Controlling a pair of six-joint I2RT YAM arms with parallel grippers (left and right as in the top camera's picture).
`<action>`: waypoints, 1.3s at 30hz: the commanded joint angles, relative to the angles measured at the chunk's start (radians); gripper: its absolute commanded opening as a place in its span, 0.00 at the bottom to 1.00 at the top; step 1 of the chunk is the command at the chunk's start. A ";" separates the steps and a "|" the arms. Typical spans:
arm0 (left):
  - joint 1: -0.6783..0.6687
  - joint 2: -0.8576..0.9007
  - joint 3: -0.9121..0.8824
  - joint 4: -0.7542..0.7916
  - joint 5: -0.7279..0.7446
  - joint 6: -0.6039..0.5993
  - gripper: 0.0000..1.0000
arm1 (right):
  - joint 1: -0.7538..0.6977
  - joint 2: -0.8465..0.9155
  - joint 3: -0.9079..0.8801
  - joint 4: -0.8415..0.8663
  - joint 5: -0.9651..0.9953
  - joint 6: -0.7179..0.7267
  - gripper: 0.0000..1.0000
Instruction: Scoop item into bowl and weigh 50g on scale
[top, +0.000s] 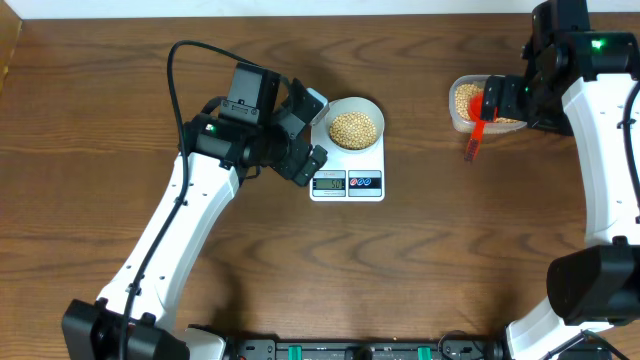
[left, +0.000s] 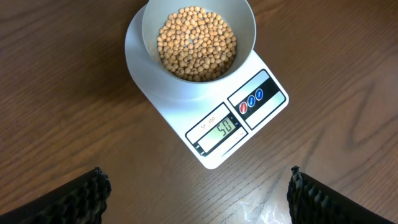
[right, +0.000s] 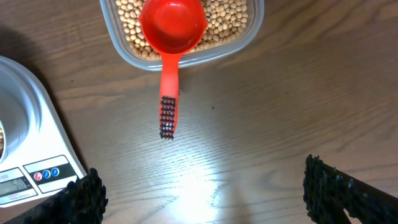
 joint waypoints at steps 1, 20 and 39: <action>0.002 0.011 -0.008 -0.005 0.016 -0.006 0.93 | -0.006 -0.008 0.018 -0.003 0.005 -0.012 0.99; 0.069 -0.105 -0.023 -0.006 0.005 -0.005 0.93 | -0.006 -0.008 0.018 -0.003 0.005 -0.013 0.99; 0.116 -0.815 -0.718 0.542 -0.171 -0.311 0.93 | -0.006 -0.008 0.018 -0.003 0.005 -0.013 0.99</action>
